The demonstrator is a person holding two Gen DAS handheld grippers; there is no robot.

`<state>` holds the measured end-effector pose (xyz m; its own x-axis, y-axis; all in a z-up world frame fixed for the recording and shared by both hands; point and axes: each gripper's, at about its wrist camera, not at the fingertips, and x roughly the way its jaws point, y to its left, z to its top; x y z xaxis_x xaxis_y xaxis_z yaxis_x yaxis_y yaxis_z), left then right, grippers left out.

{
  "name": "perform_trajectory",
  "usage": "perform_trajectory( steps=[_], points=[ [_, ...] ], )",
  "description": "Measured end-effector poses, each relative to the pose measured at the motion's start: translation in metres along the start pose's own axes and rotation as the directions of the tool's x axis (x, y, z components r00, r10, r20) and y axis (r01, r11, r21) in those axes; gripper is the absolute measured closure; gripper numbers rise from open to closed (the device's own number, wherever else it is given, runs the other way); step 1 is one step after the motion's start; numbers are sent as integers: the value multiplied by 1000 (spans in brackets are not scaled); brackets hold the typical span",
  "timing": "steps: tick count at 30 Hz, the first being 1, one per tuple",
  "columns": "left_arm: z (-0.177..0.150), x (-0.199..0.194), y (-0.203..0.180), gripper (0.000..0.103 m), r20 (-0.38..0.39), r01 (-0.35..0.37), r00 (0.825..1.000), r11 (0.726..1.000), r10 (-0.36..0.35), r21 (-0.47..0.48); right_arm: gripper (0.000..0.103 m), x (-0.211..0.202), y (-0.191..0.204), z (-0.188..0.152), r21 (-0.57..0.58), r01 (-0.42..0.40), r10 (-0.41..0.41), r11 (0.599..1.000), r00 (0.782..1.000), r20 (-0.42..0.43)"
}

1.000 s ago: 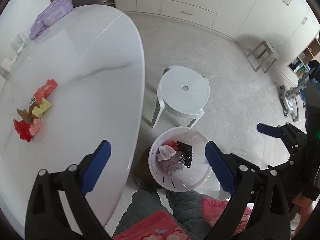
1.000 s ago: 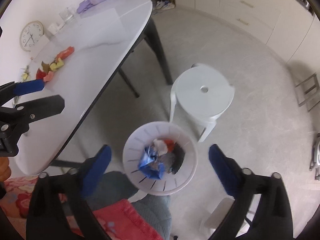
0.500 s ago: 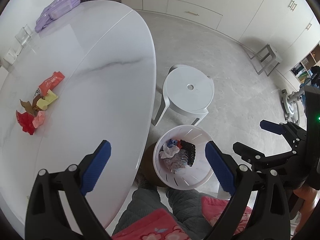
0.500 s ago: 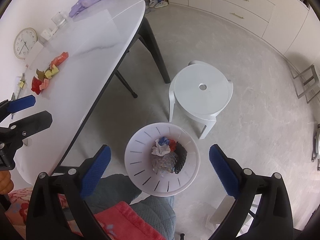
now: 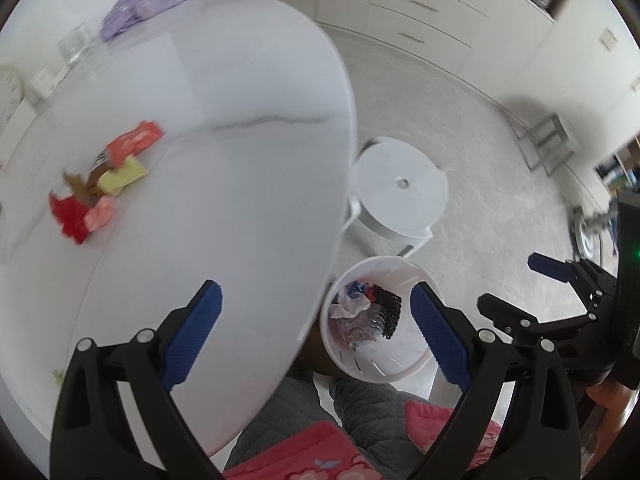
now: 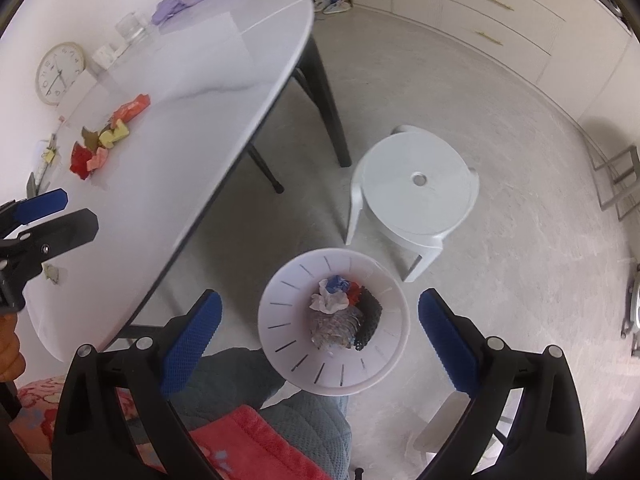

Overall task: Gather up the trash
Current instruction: 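Move both grippers back over the table toward the green crumpled paper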

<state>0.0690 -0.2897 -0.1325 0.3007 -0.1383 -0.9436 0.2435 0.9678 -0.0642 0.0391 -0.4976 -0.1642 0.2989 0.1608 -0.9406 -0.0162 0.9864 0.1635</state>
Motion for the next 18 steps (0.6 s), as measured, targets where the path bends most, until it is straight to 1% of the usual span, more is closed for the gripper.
perform_trajectory(
  steps=[4,5,7,8,10,12,13,15,16,18],
  points=[
    [-9,-5,34,12,10,-47,999,995,48,-92,5,8,25,14,-73,-40,39,997,999,-18],
    [-15,-7,48,12,11,-66,998,989,69,-133,5,11,33,18,-99,-56,53,994,998,-27],
    [-26,-9,70,12,6,-95,995,976,98,-197,5,17,52,25,-155,-75,69,985,997,-46],
    [-36,-11,89,12,1,-117,993,960,121,-254,5,21,64,30,-190,-85,75,978,996,-55],
    [-50,-14,112,12,-4,-142,989,935,149,-325,5,28,88,37,-252,-106,90,962,993,-73],
    [-71,-18,146,12,-17,-184,981,893,194,-412,5,31,106,40,-292,-126,106,948,991,-83],
    [-80,-19,157,12,-22,-199,977,876,211,-440,5,34,120,43,-317,-140,118,938,989,-91],
    [-104,-22,190,12,-46,-241,966,815,255,-528,5,39,143,46,-355,-163,134,921,985,-106],
    [-115,-21,207,12,-61,-251,963,782,264,-571,5,42,161,49,-384,-174,140,907,983,-116],
    [-132,-20,232,12,-78,-260,958,728,275,-635,5,46,182,51,-418,-188,149,889,981,-126]
  ],
)
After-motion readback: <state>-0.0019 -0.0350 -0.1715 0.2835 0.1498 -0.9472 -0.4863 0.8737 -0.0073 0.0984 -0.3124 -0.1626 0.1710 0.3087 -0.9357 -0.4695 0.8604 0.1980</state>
